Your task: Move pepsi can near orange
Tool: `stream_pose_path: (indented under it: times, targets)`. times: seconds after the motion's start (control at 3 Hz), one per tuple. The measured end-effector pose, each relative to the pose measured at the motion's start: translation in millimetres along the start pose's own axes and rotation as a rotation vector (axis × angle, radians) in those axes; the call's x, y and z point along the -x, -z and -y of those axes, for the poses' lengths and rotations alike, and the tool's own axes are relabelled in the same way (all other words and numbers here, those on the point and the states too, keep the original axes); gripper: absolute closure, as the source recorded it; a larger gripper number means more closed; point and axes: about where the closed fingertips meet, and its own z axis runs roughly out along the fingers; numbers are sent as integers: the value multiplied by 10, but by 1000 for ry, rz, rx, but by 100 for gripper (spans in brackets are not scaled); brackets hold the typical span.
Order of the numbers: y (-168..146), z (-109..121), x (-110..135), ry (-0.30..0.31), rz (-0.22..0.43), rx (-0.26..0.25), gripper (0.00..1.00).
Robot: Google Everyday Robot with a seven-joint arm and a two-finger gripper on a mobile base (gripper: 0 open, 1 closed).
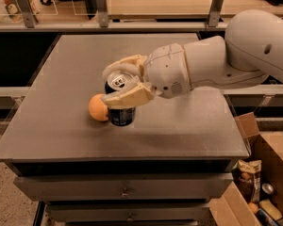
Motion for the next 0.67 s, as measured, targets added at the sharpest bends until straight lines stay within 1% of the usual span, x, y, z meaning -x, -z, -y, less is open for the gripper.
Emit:
stream_pose_path:
  times: [0.67]
  targets:
    - [-208,-32,-213,-8,-13,35,36]
